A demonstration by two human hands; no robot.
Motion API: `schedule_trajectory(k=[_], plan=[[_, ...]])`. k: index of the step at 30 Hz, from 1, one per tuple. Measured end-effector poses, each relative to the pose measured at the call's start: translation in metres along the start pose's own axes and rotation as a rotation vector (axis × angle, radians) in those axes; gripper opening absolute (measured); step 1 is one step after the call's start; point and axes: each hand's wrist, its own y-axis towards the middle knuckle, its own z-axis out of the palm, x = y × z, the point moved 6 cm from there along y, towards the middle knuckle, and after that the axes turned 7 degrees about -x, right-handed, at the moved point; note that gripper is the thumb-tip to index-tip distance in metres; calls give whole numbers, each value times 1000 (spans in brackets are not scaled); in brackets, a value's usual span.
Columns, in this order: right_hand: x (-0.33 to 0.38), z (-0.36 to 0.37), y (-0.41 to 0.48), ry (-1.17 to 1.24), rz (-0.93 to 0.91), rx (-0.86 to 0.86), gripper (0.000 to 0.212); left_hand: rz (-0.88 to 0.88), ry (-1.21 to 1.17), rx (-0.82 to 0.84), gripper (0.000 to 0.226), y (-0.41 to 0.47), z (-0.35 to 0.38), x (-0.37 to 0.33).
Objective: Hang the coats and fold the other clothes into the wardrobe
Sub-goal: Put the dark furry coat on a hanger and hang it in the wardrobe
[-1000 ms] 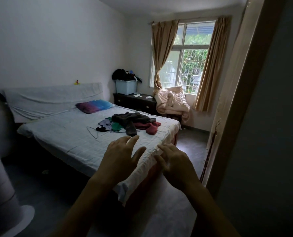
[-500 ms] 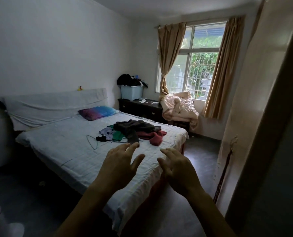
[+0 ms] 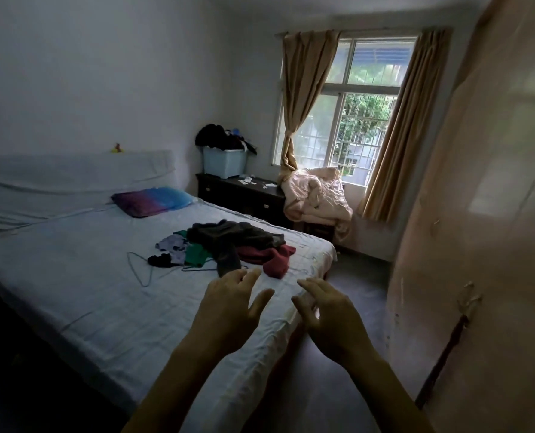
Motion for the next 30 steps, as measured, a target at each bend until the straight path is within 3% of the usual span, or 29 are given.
schedule_trajectory(k=[5, 10, 15, 24, 30], plan=[[-24, 37, 56, -5, 43, 4, 60, 20, 2, 6, 74, 65, 45, 33], [-72, 74, 98, 26, 93, 13, 56, 25, -26, 64, 63, 112, 104, 45], [-144, 105, 127, 59, 147, 13, 54, 1, -16, 107, 71, 159, 172, 39], [-310, 127, 198, 71, 249, -10, 51, -74, -5, 193, 54, 246, 300, 6], [-384, 174, 240, 89, 292, 95, 42, -167, -7, 259, 54, 295, 373, 7]])
